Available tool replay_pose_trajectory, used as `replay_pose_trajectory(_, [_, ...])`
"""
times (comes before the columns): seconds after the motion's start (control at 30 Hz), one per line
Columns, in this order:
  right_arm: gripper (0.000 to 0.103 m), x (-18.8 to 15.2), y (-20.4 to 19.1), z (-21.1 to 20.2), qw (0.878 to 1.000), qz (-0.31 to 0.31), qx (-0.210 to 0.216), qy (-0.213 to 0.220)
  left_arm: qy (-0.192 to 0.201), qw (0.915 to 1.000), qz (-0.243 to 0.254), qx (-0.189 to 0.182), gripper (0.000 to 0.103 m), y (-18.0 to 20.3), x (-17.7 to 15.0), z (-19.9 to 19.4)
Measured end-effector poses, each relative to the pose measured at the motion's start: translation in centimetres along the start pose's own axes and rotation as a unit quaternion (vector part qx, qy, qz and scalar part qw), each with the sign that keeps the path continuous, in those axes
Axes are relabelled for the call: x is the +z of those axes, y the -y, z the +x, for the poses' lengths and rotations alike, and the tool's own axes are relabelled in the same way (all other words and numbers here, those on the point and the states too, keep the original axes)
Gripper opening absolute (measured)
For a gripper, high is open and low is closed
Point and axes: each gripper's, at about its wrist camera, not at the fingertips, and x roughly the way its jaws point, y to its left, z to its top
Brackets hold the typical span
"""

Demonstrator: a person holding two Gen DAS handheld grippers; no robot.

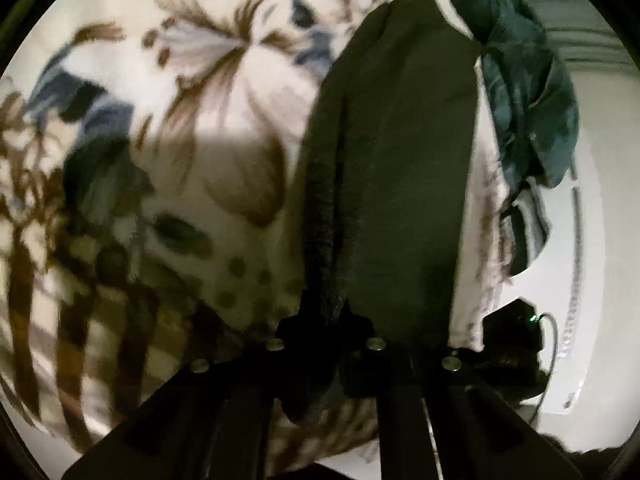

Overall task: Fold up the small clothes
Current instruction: 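Grasp the folded sweater hem with both grippers and lift it toward the collar, then fold the held hem over onto the sweater with both grippers and release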

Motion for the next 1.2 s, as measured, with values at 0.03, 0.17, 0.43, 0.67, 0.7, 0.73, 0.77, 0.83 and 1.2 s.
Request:
replay_pose_trajectory(0.03, [0.012, -0.2, -0.7, -0.5, 1.000, -0.007, 0.004, 0.006, 0.006, 1.0000, -0.002, -0.005, 0.006, 0.2, 0.1, -0.6])
replay_pose_trajectory(0.17, [0.012, -0.4, -3.3, -3.2, 0.999, -0.037, 0.013, 0.031, 0.027, 0.9991, -0.005, -0.033, 0.006, 1.6, 0.7, -3.0])
replay_pose_trajectory(0.43, [0.011, 3.5, -8.0, -10.8, 0.992, -0.086, 0.030, 0.086, 0.061, 0.9944, -0.004, -0.086, 0.006, 6.3, 5.8, -4.6])
replay_pose_trajectory(0.67, [0.011, 13.2, -13.4, -16.4, 0.979, -0.133, 0.030, 0.155, 0.099, 0.9884, 0.036, -0.109, 0.006, 11.9, 15.4, -3.9])
replay_pose_trajectory(0.7, [0.011, 14.5, -14.0, -17.3, 0.977, -0.134, 0.032, 0.163, 0.102, 0.9873, 0.040, -0.115, 0.006, 12.8, 17.6, -3.3])
replay_pose_trajectory(0.73, [0.011, 16.2, -14.8, -18.1, 0.975, -0.135, 0.028, 0.174, 0.105, 0.9867, 0.043, -0.116, 0.006, 13.6, 19.8, -2.8])
replay_pose_trajectory(0.77, [0.011, 17.9, -15.7, -18.4, 0.974, -0.136, 0.026, 0.180, 0.107, 0.9864, 0.046, -0.116, 0.006, 14.1, 21.1, -2.5])
replay_pose_trajectory(0.83, [0.011, 21.8, -17.2, -19.4, 0.970, -0.140, 0.018, 0.197, 0.108, 0.9858, 0.049, -0.119, 0.006, 15.5, 25.3, -1.1])
replay_pose_trajectory(1.2, [0.011, 44.1, -22.8, -18.5, 0.970, -0.077, -0.011, 0.232, 0.072, 0.9905, 0.005, -0.117, 0.011, 18.4, 45.6, 8.1])
